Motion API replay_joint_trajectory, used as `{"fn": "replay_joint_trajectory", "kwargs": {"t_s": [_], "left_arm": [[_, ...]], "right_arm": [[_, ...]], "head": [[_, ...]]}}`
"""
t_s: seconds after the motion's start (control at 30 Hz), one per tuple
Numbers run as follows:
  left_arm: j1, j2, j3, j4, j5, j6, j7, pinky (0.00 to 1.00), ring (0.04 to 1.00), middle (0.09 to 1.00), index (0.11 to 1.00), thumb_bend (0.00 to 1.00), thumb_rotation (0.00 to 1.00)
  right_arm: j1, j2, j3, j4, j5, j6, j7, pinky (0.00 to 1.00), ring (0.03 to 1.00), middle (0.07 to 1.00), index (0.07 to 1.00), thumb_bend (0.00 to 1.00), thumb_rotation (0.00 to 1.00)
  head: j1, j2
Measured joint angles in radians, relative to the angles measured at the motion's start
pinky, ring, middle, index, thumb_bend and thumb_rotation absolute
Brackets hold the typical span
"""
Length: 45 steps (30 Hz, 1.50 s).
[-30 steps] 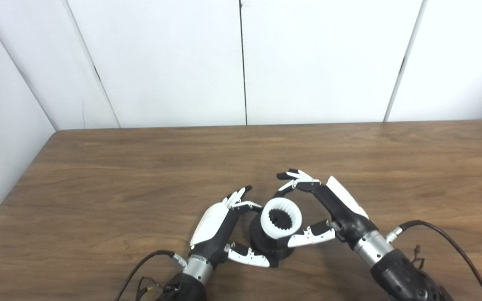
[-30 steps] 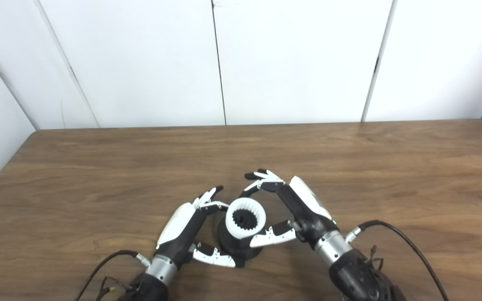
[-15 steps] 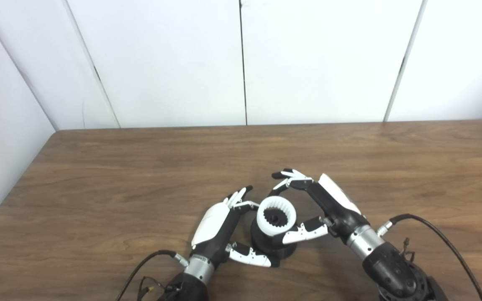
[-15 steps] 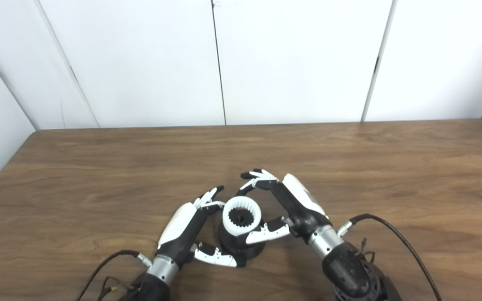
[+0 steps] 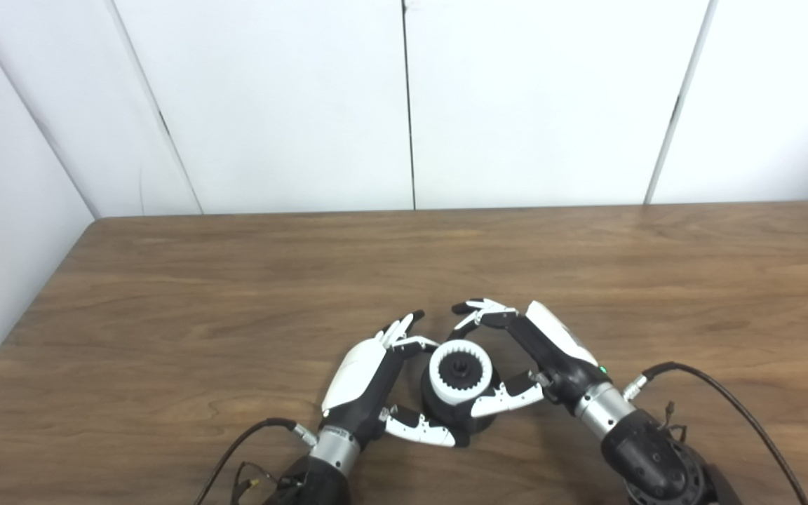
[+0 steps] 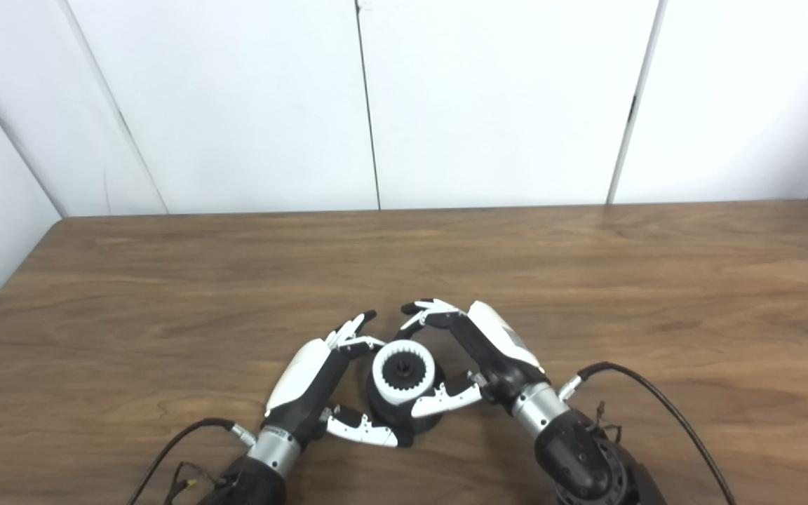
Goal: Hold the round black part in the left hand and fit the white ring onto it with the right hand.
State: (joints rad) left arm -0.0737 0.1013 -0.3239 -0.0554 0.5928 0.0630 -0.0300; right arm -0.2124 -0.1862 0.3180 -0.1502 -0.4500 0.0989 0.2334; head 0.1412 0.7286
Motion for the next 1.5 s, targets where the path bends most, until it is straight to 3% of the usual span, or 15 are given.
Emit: {"fn": "replay_joint_trajectory", "kwargs": {"t_s": [0.33,0.53,0.57,0.6,0.73,1.0,1.5], "left_arm": [[0.000,0.000,0.000,0.000,0.000,0.002,0.000,1.00,1.000,1.000,0.606,0.94,0.23],[0.000,0.000,-0.001,-0.001,0.000,0.003,-0.001,1.00,1.000,1.000,0.605,0.95,0.24],[0.000,0.000,-0.001,-0.001,0.000,0.003,-0.001,1.00,1.000,1.000,0.605,0.94,0.24],[0.000,0.000,-0.001,-0.001,0.000,0.003,-0.001,1.00,1.000,1.000,0.604,0.94,0.24],[0.000,0.000,-0.004,-0.003,0.000,0.003,-0.007,1.00,1.000,1.000,0.605,0.94,0.24],[0.000,0.004,-0.004,-0.009,0.000,0.008,-0.015,1.00,1.000,1.000,0.608,0.94,0.26],[0.000,0.007,-0.005,-0.015,0.001,0.016,-0.017,1.00,1.000,1.000,0.605,0.95,0.24]], "right_arm": [[0.000,-0.009,0.001,0.012,0.000,-0.026,-0.007,1.00,0.936,0.854,0.481,0.52,0.15],[0.000,-0.014,0.003,0.014,-0.003,-0.032,-0.008,0.91,0.943,0.892,0.495,0.52,0.16],[0.000,-0.015,0.005,0.010,-0.008,-0.020,-0.001,0.88,0.951,0.916,0.632,0.72,0.26],[-0.001,-0.018,0.008,0.000,-0.013,-0.005,0.006,0.87,0.953,0.926,0.682,0.79,0.30],[-0.006,-0.054,0.019,-0.017,-0.043,0.049,0.061,0.85,0.960,0.948,0.777,0.90,0.35],[-0.006,-0.062,0.019,-0.048,-0.041,0.091,0.103,0.88,0.984,0.985,0.908,0.99,0.42],[-0.041,-0.108,0.028,-0.066,-0.015,0.127,0.198,0.94,1.000,1.000,1.000,1.00,0.50]], "head": [[0.002,0.002],[-0.002,0.002],[-0.002,0.002],[-0.002,0.002],[-0.003,0.002],[-0.005,0.005],[-0.006,-0.002]]}}
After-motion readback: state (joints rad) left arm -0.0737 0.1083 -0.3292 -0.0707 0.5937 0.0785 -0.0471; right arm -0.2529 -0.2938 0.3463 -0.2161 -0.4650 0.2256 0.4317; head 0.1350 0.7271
